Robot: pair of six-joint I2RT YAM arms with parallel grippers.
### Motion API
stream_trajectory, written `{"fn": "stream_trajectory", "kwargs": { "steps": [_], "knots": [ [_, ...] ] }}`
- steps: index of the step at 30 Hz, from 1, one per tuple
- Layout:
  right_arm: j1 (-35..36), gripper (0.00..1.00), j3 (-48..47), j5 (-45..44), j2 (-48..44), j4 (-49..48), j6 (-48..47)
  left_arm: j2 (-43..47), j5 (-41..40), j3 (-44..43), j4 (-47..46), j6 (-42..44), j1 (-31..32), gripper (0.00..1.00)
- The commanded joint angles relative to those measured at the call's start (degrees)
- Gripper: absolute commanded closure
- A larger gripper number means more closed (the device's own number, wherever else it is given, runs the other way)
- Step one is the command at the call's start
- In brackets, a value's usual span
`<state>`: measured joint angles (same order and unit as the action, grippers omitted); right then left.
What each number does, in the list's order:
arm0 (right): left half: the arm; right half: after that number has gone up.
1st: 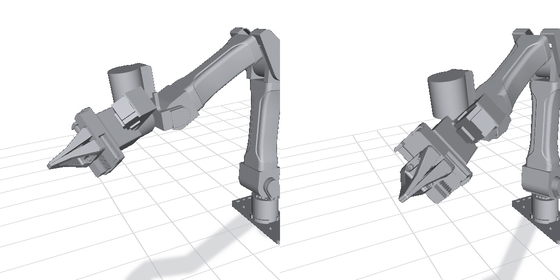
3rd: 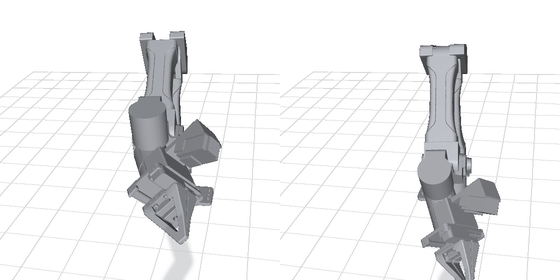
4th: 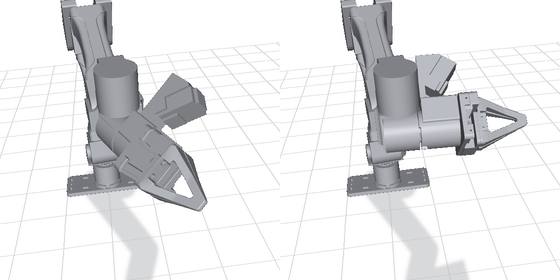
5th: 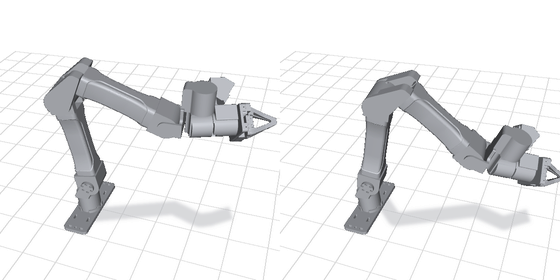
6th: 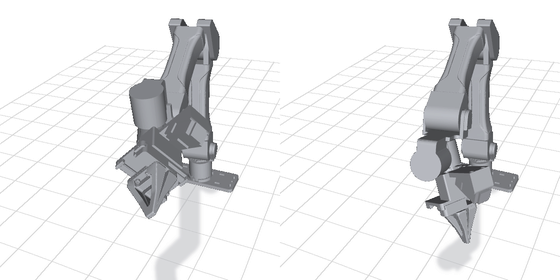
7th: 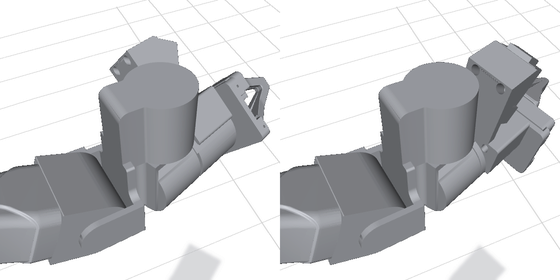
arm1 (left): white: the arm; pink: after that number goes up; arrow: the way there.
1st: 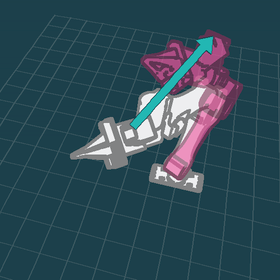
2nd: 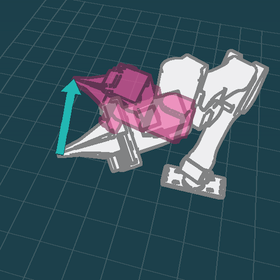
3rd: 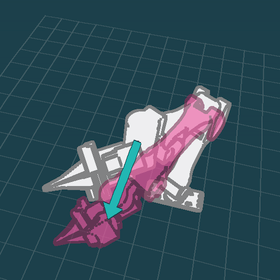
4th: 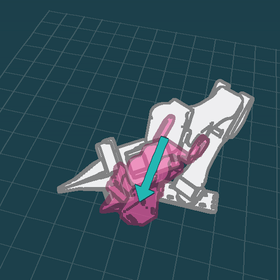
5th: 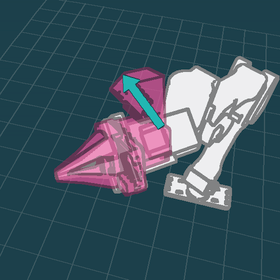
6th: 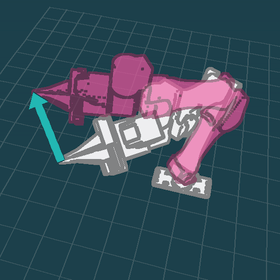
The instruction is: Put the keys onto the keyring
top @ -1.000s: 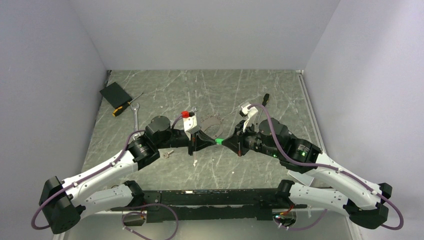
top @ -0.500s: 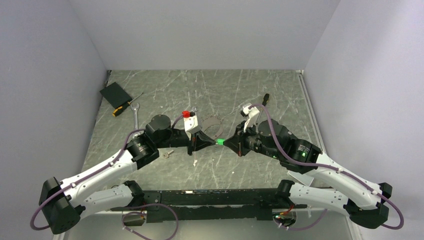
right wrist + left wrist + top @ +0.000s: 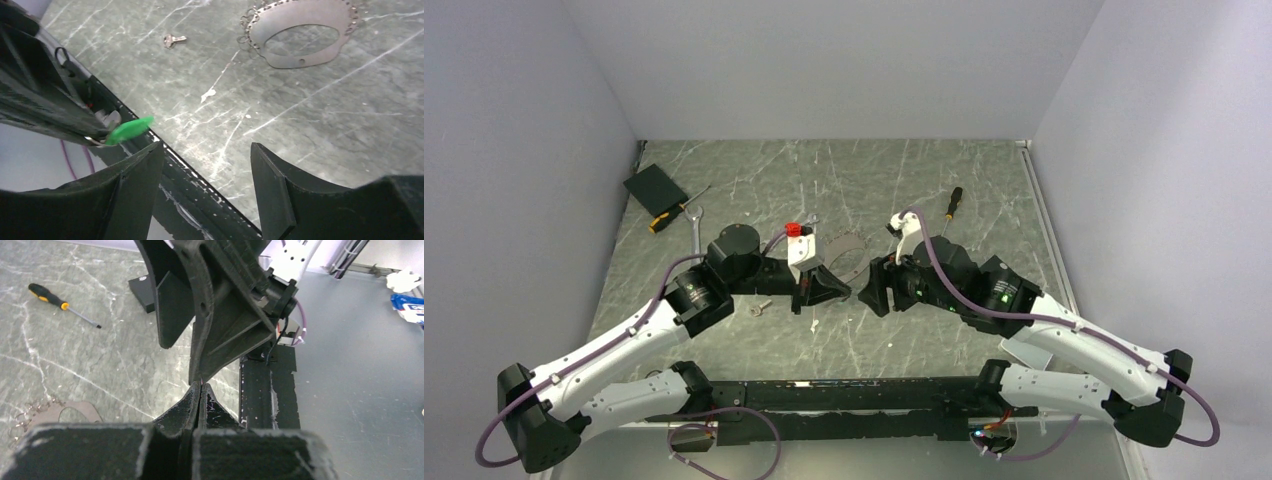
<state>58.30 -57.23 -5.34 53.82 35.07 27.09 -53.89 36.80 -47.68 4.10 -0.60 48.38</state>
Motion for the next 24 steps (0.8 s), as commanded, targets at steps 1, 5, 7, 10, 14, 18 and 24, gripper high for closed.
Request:
{"fn": "stream_trajectory", "kwargs": {
  "steps": [1,5,7,10,14,18,24],
  "knots": [
    [-0.1,0.32,-0.1,-5.8,-4.6,0.6,-4.2,-1.1,5.7,-4.6,3.2,1.8,0.2,1.0],
    [-0.1,0.3,3.9,-3.8,-13.1,-6.2,-8.8,-2.5,6.0,-7.4,7.2,1.0,0.2,1.0],
    [-0.1,0.3,7.5,1.9,-18.4,-11.8,-11.3,-2.8,5.9,-8.1,7.4,-1.3,0.2,1.0],
    [-0.1,0.3,13.7,8.6,-25.6,-20.0,-14.0,-2.6,5.7,-7.8,5.4,-4.3,0.2,1.0],
    [-0.1,0.29,17.4,13.4,-28.2,-25.3,-15.7,-2.3,5.8,-7.0,2.9,-7.1,0.2,1.0],
    [-0.1,0.29,16.9,16.3,-24.6,-28.0,-16.9,-2.5,4.8,-6.3,0.3,-10.0,0.2,1.0],
    [0.0,0.34,13.7,11.4,-16.3,-28.1,-17.4,-4.0,2.9,-5.2,-3.6,-14.5,0.2,1.0]
  ]
}}
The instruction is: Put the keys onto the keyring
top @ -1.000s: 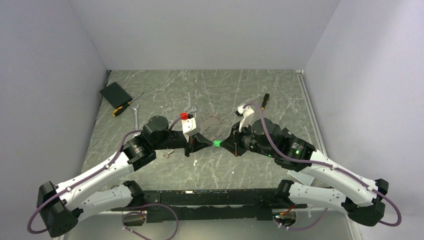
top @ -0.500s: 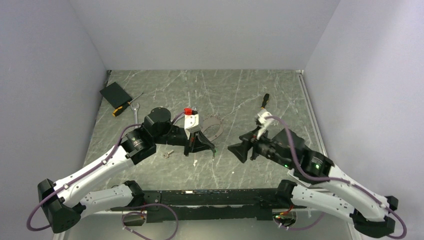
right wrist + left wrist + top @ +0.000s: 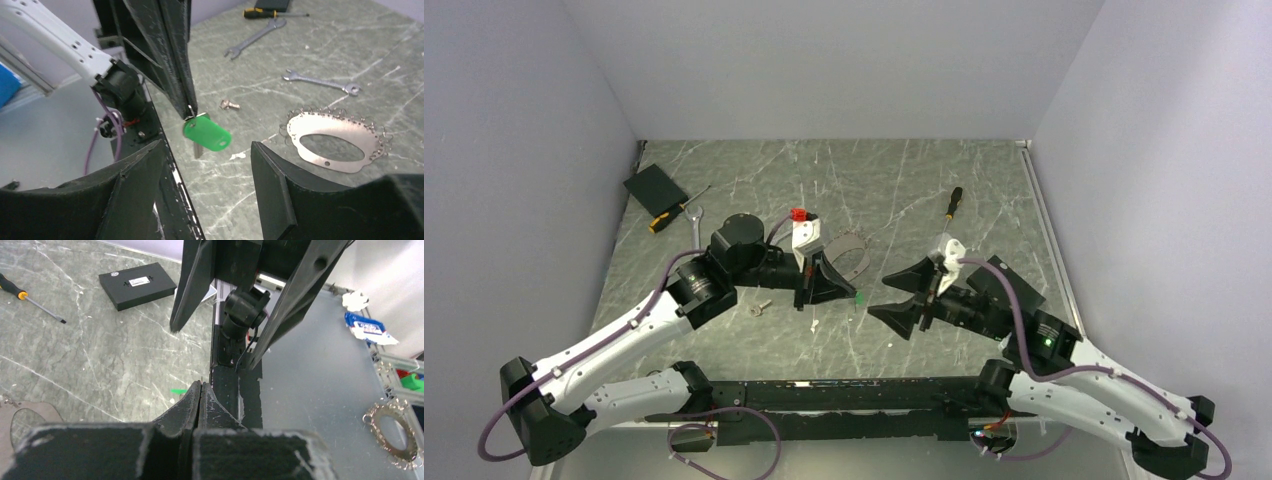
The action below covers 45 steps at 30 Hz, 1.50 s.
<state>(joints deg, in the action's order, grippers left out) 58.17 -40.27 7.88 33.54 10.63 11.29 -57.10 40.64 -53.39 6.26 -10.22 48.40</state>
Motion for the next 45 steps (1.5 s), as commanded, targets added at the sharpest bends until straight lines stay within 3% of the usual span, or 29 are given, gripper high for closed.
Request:
{"fn": "stream_trajectory", "kwargs": {
  "steps": [1,12,21,25,31,39,45],
  "knots": [
    [0.1,0.35,-3.9,-1.6,5.0,-3.7,-1.6,-0.9,-1.5,0.9,-7.4,-5.5,0.2,1.0],
    [0.1,0.37,-2.2,-4.7,5.4,-7.4,0.0,-2.1,-6.1,2.8,-12.0,-10.7,0.2,1.0],
    [0.1,0.48,-3.2,-6.1,8.0,-6.5,-0.2,-2.6,-5.8,3.9,-15.9,-13.6,0.2,1.0],
    [0.1,0.59,-3.7,-6.1,8.5,-5.6,0.0,-2.3,-6.0,3.9,-15.7,-13.7,0.1,1.0],
    [0.1,0.58,-2.8,-5.9,7.5,-5.1,0.3,-1.3,-5.8,4.3,-15.3,-13.6,0.1,1.0],
    [0.1,0.81,-1.3,-5.2,4.9,-7.5,0.3,-0.9,-3.0,4.6,-15.5,-13.3,0.1,1.0],
    [0.1,0.91,-0.7,-3.3,4.1,-8.2,0.2,-0.8,-0.7,5.0,-17.3,-14.0,0.1,1.0]
  ]
}}
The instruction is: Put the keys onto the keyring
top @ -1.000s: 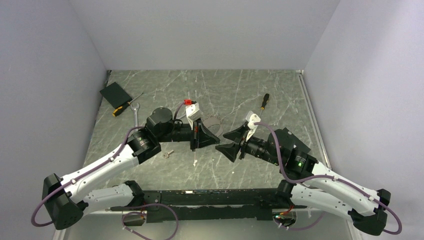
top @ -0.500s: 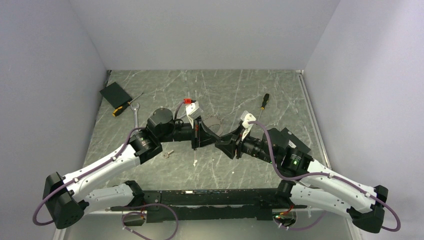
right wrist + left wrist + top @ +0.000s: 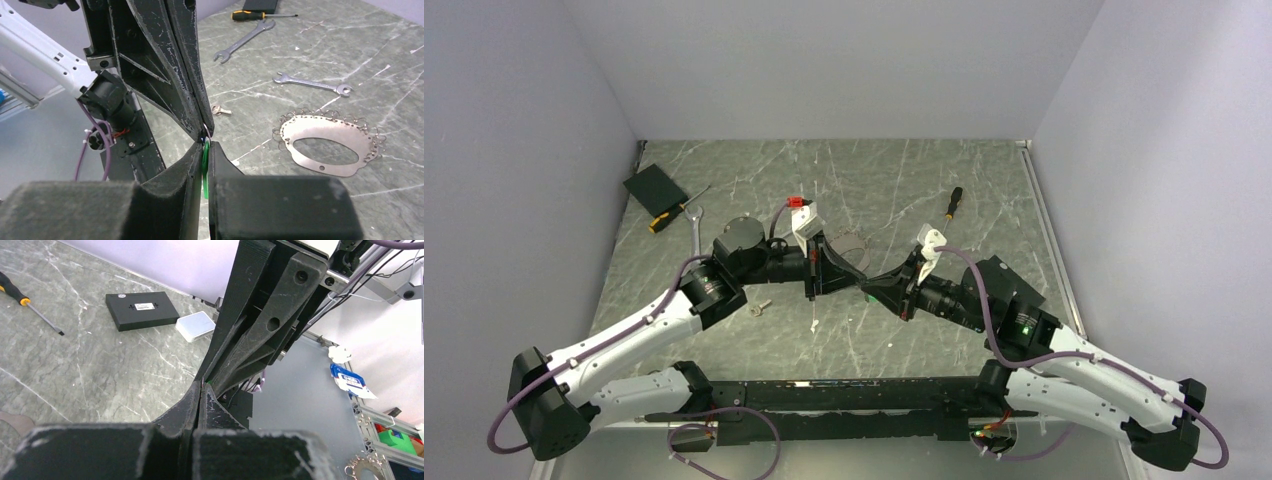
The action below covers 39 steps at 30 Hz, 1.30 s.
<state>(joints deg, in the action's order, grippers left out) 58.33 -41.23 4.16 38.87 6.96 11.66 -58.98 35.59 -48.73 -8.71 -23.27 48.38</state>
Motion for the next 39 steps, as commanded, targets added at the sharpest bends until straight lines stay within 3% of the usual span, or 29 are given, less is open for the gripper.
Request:
{"fn": "stream_trajectory", "kwargs": {
  "steps": [1,7,12,27,31,37,39],
  "knots": [
    [-0.1,0.92,0.6,0.7,-1.6,-4.9,-0.1,1.1,4.8,0.4,-2.6,-1.0,0.2,1.0],
    [-0.1,0.93,2.7,1.9,-4.7,-7.9,0.6,1.4,8.4,2.0,-7.0,-2.5,0.2,1.0],
    [-0.1,0.77,3.0,1.9,-5.6,-8.7,1.1,1.2,10.9,3.9,-12.8,-5.6,0.2,1.0],
    [-0.1,0.74,1.8,2.6,-4.7,-8.5,1.0,1.2,11.9,4.6,-13.8,-7.0,0.4,1.0],
    [-0.1,0.78,2.1,3.6,-4.9,-9.0,1.0,1.0,12.1,4.9,-14.0,-6.9,0.6,1.0],
    [-0.1,0.91,2.3,4.5,-5.6,-9.3,0.7,0.4,12.6,5.1,-13.9,-6.6,0.7,1.0],
    [-0.1,1.0,2.4,5.3,-5.8,-9.4,0.5,0.2,12.9,5.3,-13.9,-6.5,0.7,1.0]
  ]
}}
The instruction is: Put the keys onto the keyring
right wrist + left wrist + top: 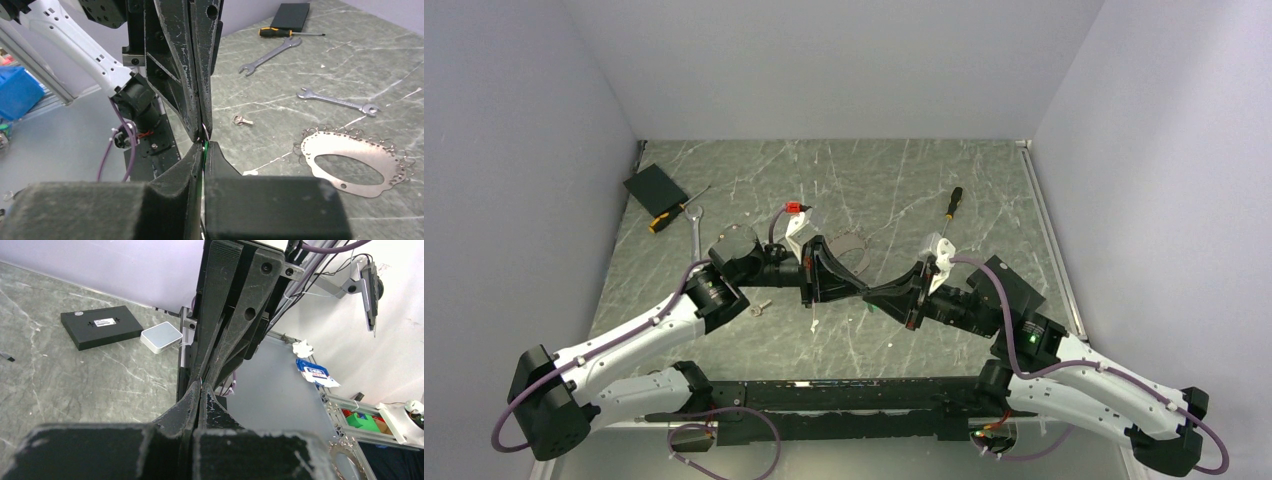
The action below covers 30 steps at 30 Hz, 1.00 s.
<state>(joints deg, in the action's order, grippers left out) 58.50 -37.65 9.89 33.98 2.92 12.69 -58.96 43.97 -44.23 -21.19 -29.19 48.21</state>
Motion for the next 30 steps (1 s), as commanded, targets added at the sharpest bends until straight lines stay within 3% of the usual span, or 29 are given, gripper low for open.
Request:
{"fn": "stream_trajectory", "kwargs": {
  "steps": [1,5,7,10,11,18,22,26,30],
  "knots": [
    [-0.2,1.0,-1.1,0.0,-1.0,-5.5,-0.6,0.1,4.6,0.8,-1.3,-0.4,0.9,1.0],
    [-0.2,1.0,-0.6,1.3,-1.6,-5.8,-0.5,-0.6,4.3,0.8,0.7,1.1,0.9,0.97],
    [-0.2,1.0,-0.5,1.2,-1.8,-5.1,-0.2,-0.6,2.7,0.4,2.8,2.1,1.0,0.72],
    [-0.2,1.0,-0.7,-1.2,-2.1,-0.6,0.7,0.7,-0.3,0.9,4.1,3.0,0.9,0.07],
    [-0.2,1.0,-0.6,-2.2,-2.3,0.9,1.2,1.5,-2.0,1.2,4.7,3.3,1.0,0.01],
    [-0.2,1.0,3.0,-7.0,-7.2,6.2,6.9,7.8,-17.8,1.6,14.2,5.6,1.0,0.01],
    [-0.2,1.0,3.7,-12.3,-9.9,10.2,9.8,9.4,-33.8,1.2,24.7,0.4,1.0,0.01],
    [-0.2,1.0,3.3,-18.4,-10.9,15.1,11.7,7.1,-42.2,0.8,31.6,5.1,0.9,0.01],
    [-0.2,1.0,3.2,-22.3,-10.7,18.3,12.8,0.5,-48.4,-1.8,39.1,5.7,0.9,0.11]
  ]
}}
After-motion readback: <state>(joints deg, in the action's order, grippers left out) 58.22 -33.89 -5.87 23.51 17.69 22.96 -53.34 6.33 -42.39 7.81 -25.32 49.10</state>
